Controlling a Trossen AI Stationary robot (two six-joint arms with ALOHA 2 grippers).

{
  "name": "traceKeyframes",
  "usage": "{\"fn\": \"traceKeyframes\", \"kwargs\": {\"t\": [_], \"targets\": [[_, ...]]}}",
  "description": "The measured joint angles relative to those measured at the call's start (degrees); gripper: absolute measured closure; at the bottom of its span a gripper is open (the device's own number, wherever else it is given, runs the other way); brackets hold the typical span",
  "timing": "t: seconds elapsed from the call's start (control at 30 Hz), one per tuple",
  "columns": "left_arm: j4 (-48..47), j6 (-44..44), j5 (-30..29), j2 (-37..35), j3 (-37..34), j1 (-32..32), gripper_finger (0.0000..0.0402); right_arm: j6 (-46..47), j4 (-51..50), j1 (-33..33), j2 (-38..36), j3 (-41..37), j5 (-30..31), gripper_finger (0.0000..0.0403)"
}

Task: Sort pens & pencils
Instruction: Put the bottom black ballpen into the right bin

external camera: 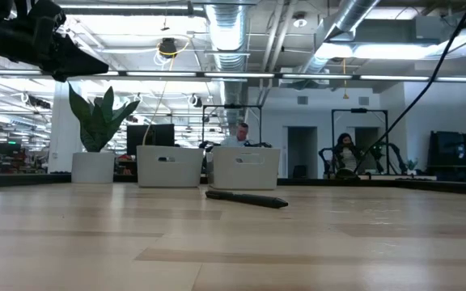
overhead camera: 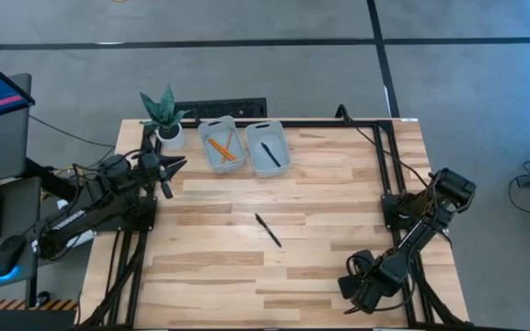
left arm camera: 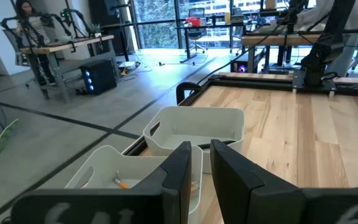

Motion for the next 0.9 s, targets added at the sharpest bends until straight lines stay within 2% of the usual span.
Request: {"fn": "traceKeyframes", "kwargs": {"t": [0.2, 0.37, 0.7, 0.9], "targets": [[0.00, 0.00, 0.00, 0.00, 0.00, 0.00, 0.0349, -0.15, -0.24, 0.00, -0.02, 0.00, -0.02, 0.0168], [0.00, 0.01, 0.00, 0.00, 0.00, 0.00, 0.0349, -4.30, -0.57, -0.10, -0.02, -0.02, 0.02, 0.0168], [0.00, 0.00, 0.00, 0.00, 0.00, 0.00, 0.0349, -3.96, -1.30, -0.14, -0.02, -0.02, 0.08, 0.0169], [0.00, 0.01, 0.00, 0.00, 0.00, 0.00, 0.0349, -3.93, -1.39, -0.20, -0.02, -0.02, 0.39, 0.0203]]}}
